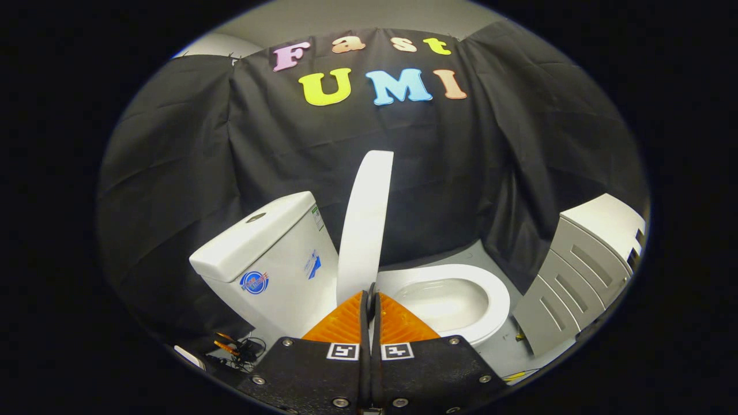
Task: Open the toilet lid.
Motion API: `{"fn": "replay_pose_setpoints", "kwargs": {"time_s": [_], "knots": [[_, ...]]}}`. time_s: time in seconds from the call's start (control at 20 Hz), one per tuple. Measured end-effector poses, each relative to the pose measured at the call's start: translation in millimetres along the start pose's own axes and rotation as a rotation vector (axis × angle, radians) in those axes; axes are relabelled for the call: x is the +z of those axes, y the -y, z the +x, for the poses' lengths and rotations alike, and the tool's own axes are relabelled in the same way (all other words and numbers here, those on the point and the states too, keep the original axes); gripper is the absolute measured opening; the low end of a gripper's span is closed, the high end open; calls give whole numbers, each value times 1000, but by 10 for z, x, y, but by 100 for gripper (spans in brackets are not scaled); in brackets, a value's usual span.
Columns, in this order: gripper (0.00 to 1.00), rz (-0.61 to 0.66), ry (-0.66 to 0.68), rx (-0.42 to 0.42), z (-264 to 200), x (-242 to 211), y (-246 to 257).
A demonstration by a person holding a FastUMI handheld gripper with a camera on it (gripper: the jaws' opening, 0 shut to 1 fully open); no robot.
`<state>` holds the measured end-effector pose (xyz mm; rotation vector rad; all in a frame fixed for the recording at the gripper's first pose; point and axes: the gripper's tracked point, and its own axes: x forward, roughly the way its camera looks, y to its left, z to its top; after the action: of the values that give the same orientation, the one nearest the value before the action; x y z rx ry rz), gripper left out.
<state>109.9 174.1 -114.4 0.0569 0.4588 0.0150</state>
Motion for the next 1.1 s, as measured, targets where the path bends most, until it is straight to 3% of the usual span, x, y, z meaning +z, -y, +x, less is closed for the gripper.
{"fn": "replay_pose_setpoints", "kwargs": {"time_s": [1.1], "knots": [[0,-182,60,62,61,45,-711]]}}
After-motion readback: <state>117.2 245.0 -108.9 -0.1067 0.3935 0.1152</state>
